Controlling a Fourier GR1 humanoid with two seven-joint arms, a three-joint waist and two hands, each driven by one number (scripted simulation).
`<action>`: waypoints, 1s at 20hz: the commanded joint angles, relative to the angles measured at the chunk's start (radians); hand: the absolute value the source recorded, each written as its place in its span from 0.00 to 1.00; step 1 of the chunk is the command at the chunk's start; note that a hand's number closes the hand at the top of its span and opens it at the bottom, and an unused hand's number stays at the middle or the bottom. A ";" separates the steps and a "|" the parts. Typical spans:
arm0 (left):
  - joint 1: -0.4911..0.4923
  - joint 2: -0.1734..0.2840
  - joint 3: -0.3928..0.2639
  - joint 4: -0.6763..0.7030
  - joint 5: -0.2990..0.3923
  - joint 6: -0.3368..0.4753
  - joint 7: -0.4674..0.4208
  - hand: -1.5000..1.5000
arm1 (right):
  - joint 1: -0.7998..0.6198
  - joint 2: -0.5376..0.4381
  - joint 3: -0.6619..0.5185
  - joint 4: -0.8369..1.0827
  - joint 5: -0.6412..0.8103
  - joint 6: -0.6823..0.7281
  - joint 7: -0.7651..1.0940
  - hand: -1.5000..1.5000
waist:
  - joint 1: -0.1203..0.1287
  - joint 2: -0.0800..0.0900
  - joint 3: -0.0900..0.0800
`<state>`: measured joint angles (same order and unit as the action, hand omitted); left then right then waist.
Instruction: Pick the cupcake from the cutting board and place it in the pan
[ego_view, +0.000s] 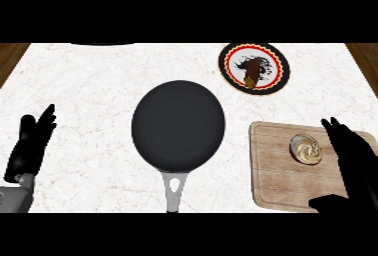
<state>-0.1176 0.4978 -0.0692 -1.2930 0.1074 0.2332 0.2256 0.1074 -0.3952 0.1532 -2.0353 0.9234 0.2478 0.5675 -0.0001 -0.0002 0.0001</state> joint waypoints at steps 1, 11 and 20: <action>0.033 -0.012 0.059 0.018 -0.012 -0.051 -0.032 0.50 | 0.034 0.027 -0.017 0.041 0.033 -0.032 -0.073 0.00 | -0.001 0.000 0.000; 0.016 -0.054 0.116 0.014 -0.078 -0.112 -0.022 0.50 | -0.049 0.112 -0.004 0.184 0.123 -0.047 -0.098 0.00 | 0.001 0.000 0.000; -0.042 -0.065 0.174 0.048 -0.130 -0.132 -0.012 0.50 | -0.112 0.165 -0.044 0.335 0.153 -0.060 -0.115 0.00 | 0.000 0.001 0.000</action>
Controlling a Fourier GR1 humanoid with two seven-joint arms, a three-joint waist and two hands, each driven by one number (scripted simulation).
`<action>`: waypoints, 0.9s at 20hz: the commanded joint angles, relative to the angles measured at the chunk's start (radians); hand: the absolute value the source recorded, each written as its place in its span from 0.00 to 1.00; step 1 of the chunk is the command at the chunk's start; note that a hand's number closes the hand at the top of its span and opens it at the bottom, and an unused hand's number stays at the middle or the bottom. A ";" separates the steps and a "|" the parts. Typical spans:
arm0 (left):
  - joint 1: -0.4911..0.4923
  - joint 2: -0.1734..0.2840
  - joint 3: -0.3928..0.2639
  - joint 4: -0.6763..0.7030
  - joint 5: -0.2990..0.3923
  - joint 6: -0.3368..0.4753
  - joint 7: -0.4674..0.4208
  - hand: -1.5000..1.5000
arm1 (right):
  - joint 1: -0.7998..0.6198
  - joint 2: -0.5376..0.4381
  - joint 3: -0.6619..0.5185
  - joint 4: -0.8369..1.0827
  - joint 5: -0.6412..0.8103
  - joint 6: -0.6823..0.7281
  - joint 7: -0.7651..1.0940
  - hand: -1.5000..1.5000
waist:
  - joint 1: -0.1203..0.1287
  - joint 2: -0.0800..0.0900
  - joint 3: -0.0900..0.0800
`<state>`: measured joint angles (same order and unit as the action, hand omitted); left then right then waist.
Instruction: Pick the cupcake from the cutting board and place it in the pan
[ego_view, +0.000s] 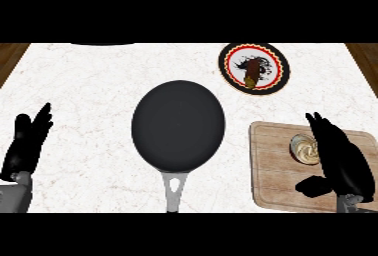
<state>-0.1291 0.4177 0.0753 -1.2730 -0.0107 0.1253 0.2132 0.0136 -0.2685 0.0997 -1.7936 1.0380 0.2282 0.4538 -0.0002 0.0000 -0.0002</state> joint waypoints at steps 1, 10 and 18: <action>0.027 0.031 0.037 -0.074 0.004 -0.063 0.052 0.50 | 0.008 0.030 -0.002 0.044 0.034 -0.024 -0.002 0.00 | 0.002 -0.001 0.000; -0.002 -0.063 0.025 0.015 -0.069 -0.004 -0.004 0.50 | -0.029 -0.050 -0.032 0.170 0.141 -0.156 -0.141 1.00 | 0.000 0.001 0.000; 0.011 -0.060 0.049 -0.055 -0.065 -0.044 0.038 0.50 | -0.083 -0.107 -0.030 0.203 0.070 -0.039 -0.298 1.00 | 0.008 0.001 0.001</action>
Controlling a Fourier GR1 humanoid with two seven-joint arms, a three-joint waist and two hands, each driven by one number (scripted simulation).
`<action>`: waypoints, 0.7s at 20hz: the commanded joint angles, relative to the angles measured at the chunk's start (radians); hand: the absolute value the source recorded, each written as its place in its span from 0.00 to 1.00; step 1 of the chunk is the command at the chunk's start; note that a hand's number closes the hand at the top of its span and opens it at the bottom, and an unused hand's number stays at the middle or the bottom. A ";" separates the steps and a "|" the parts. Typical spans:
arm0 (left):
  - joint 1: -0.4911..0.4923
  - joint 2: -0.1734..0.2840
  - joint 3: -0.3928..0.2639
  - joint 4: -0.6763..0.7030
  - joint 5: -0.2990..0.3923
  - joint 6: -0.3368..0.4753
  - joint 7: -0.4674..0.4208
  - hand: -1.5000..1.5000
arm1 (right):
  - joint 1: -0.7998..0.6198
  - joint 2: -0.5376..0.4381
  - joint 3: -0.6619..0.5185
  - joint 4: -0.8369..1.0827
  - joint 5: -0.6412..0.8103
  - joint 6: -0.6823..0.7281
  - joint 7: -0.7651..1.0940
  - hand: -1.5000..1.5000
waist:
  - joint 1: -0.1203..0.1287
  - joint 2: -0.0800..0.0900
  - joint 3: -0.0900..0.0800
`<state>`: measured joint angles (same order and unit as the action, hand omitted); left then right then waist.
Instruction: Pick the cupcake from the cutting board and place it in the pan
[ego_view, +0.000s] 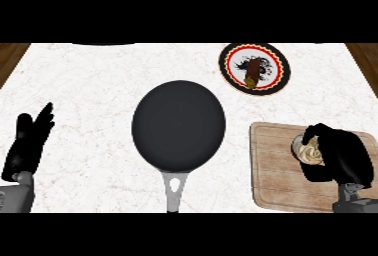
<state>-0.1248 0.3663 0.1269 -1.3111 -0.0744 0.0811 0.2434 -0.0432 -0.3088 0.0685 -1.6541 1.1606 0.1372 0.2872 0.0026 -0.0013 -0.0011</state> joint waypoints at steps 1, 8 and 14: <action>-0.044 0.002 0.001 0.016 -0.003 -0.003 0.007 0.50 | -0.009 -0.098 0.034 0.063 -0.084 0.077 -0.221 1.00 | 0.000 0.005 0.002; -0.017 0.019 0.009 -0.035 0.008 -0.032 0.033 0.50 | -0.165 -0.237 0.012 0.264 -0.207 0.189 -0.570 1.00 | 0.012 0.003 0.002; -0.002 -0.004 0.017 0.022 -0.004 -0.012 -0.028 0.50 | -0.230 -0.161 -0.101 0.210 -0.323 -0.021 -0.729 1.00 | 0.000 0.002 0.002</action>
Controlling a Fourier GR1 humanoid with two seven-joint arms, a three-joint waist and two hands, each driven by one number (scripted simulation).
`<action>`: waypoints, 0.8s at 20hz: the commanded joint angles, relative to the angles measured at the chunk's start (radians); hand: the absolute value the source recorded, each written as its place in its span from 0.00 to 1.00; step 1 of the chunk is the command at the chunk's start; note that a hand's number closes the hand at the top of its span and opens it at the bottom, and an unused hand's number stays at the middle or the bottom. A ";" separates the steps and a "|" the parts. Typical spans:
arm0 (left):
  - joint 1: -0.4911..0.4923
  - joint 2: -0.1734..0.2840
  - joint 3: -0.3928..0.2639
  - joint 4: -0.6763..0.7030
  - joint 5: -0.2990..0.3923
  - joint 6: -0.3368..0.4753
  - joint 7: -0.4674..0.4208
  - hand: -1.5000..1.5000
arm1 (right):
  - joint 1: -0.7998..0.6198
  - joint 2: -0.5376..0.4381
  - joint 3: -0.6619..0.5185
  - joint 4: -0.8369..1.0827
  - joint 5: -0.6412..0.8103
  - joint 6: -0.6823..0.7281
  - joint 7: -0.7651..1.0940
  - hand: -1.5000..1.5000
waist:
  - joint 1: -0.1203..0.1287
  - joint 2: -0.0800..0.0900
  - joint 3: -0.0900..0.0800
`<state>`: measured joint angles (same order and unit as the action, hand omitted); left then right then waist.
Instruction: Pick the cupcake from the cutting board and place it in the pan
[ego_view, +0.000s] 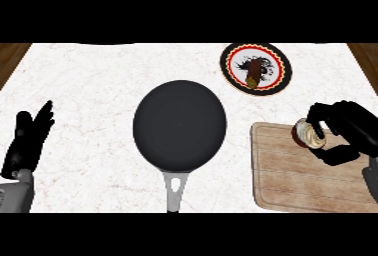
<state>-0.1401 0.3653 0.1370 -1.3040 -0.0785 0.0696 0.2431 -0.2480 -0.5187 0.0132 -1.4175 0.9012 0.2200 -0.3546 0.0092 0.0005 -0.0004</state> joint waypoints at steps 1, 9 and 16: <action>0.021 0.006 0.009 -0.001 0.004 -0.008 -0.011 0.50 | -0.062 0.049 -0.080 -0.084 -0.126 -0.050 -0.078 1.00 | -0.009 -0.005 0.001; 0.024 -0.014 0.014 0.019 -0.029 -0.002 -0.026 0.50 | -0.063 0.120 -0.058 -0.281 -0.213 0.093 0.015 1.00 | -0.011 -0.002 0.000; 0.022 -0.007 0.032 0.024 -0.015 -0.032 -0.027 0.50 | -0.241 0.334 0.050 -0.191 -0.188 0.104 0.249 1.00 | -0.002 -0.001 0.000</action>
<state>-0.1275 0.3488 0.1547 -1.2893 -0.1025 0.0589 0.2178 -0.4368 -0.2805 0.0154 -1.6060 0.7125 0.3061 -0.2147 0.0049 -0.0006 -0.0004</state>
